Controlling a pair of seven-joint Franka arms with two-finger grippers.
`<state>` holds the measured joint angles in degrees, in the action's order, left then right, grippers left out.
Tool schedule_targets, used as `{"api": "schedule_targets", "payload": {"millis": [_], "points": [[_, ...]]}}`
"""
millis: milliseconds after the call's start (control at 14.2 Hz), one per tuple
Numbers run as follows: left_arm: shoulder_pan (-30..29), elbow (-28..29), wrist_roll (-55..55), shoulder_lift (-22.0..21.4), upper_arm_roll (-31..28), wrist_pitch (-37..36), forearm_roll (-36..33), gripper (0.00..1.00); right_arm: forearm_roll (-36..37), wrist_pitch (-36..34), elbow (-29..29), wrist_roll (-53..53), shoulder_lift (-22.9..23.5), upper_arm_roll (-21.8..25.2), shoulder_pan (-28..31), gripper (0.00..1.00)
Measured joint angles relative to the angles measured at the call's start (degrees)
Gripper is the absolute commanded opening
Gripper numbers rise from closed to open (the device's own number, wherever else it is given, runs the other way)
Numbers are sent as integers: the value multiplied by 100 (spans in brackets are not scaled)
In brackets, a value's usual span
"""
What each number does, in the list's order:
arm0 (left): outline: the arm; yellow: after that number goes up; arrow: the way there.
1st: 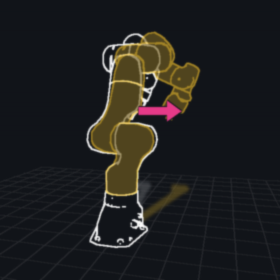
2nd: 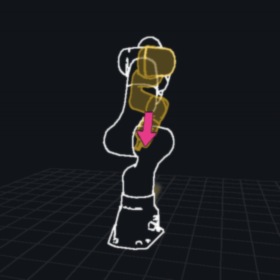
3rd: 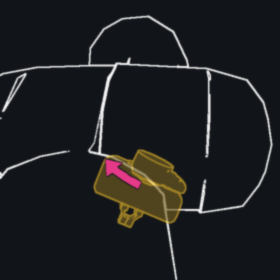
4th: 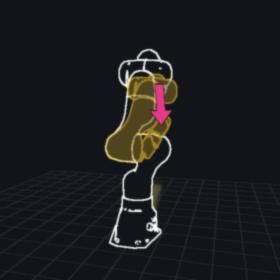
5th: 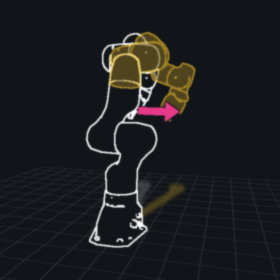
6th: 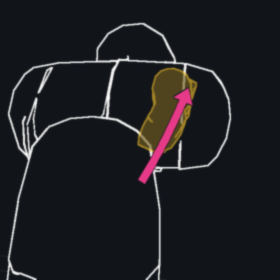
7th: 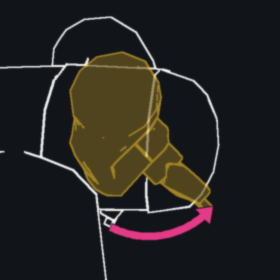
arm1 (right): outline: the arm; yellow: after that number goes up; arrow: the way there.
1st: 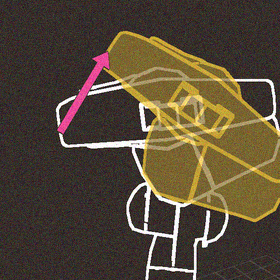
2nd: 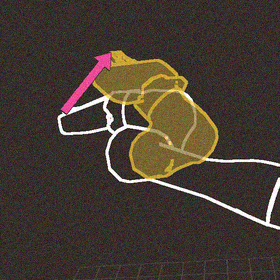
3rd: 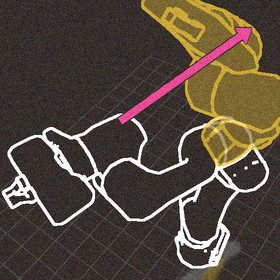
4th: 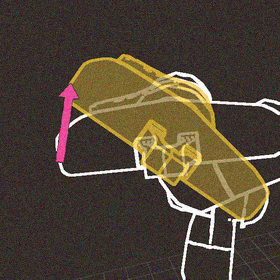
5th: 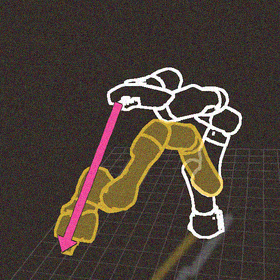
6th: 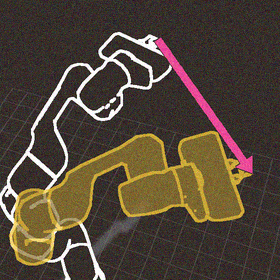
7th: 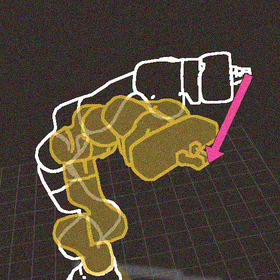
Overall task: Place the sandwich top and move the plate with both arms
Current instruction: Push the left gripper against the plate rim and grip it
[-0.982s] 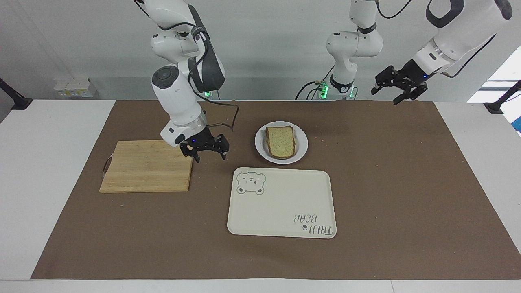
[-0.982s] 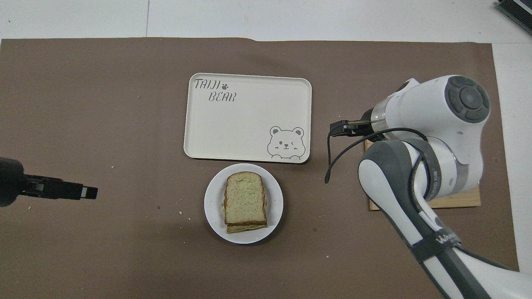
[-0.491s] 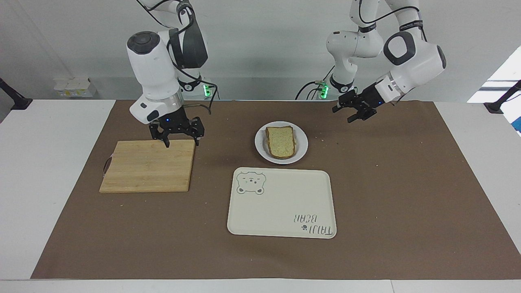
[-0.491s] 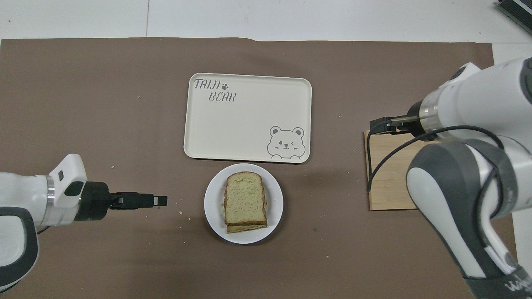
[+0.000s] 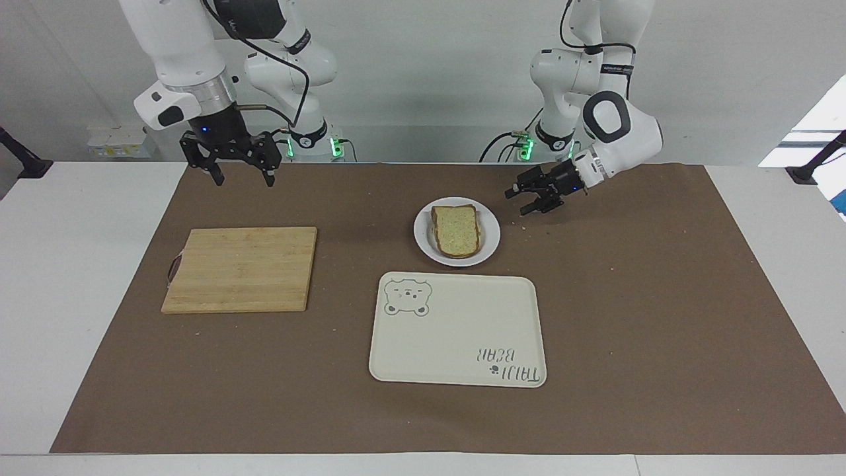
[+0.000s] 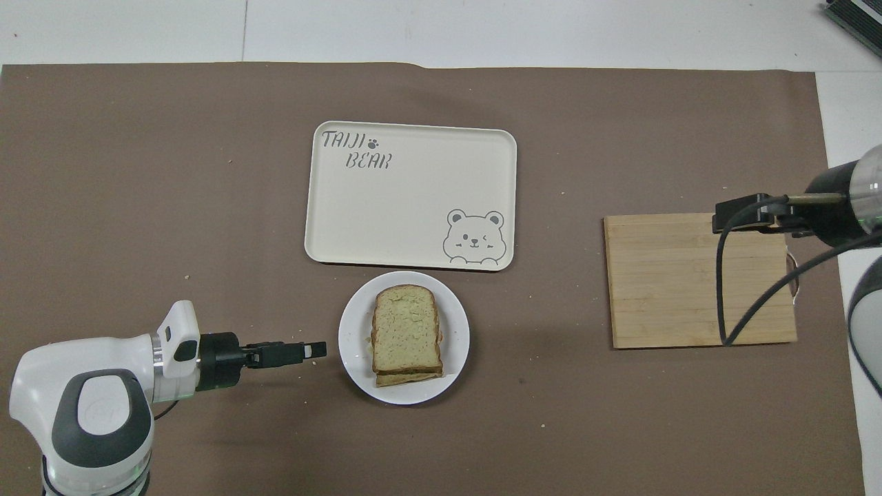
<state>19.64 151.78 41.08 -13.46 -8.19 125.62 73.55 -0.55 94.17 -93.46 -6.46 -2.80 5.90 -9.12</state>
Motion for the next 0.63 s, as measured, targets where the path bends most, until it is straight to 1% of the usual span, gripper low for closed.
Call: {"api": "schedule_targets", "payload": {"millis": [70, 211, 351, 421, 561, 632], "points": [[45, 26, 241, 126, -1, 3, 298, 76, 0, -3, 5, 134, 2, -1, 84, 100], [113, 63, 628, 320, -1, 5, 810, 76, -2, -16, -10, 330, 10, 2, 265, 100], [119, 133, 1101, 507, 1, 2, 1288, 76, -3, -20, -18, 383, 11, 1, 317, 100], [120, 179, 1462, 657, 2, -32, 1596, 76, -3, -20, -11, 383, 11, -7, 316, 100], [126, 238, 2250, 1089, 6, -203, 2174, 75, 0, -29, 60, 390, 4, -14, 316, 100], [126, 232, 2432, 1253, 5, -273, 2295, 75, 36, -63, 94, 422, -6, -13, 316, 100]]}}
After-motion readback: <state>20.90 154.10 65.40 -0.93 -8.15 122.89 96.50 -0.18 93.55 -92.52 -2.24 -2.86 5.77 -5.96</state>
